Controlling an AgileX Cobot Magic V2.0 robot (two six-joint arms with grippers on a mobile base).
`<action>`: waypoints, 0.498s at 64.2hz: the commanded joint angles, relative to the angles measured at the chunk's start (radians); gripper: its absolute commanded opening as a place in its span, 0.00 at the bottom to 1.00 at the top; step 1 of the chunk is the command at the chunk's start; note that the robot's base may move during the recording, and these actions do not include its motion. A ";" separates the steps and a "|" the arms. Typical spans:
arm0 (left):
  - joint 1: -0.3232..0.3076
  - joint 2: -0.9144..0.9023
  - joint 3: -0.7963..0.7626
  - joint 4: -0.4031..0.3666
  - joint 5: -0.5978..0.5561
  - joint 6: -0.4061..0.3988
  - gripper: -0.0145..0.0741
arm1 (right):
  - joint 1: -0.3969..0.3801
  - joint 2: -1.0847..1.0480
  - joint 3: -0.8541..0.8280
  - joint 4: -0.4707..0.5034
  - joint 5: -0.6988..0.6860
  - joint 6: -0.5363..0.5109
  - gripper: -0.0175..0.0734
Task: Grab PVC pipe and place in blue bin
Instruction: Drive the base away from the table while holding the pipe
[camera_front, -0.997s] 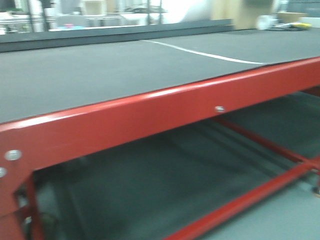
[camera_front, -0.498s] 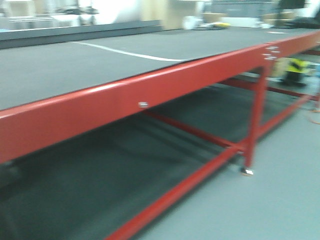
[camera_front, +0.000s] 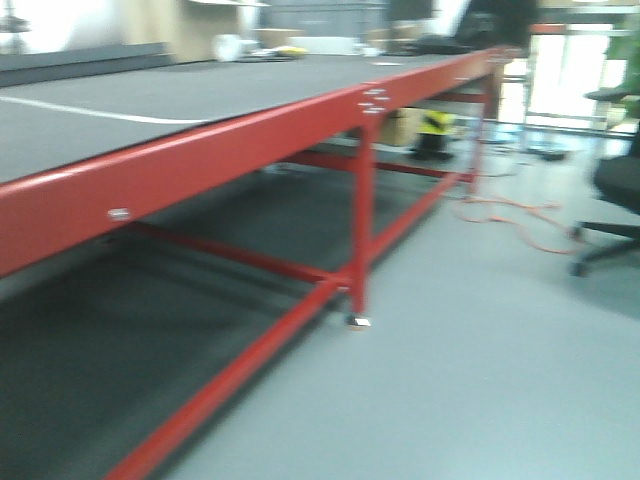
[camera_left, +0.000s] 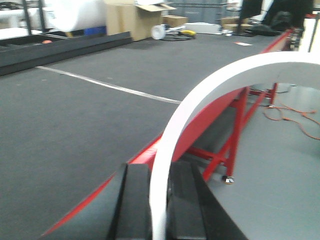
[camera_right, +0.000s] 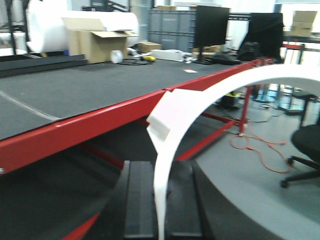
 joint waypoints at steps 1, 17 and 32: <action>0.002 -0.004 -0.001 -0.004 -0.031 0.000 0.04 | 0.000 -0.004 0.001 -0.002 -0.029 -0.009 0.01; 0.002 -0.004 -0.001 -0.004 -0.031 0.000 0.04 | 0.000 -0.004 0.001 -0.002 -0.029 -0.009 0.01; 0.002 -0.004 -0.001 -0.004 -0.031 0.000 0.04 | 0.000 -0.004 0.001 -0.002 -0.029 -0.009 0.01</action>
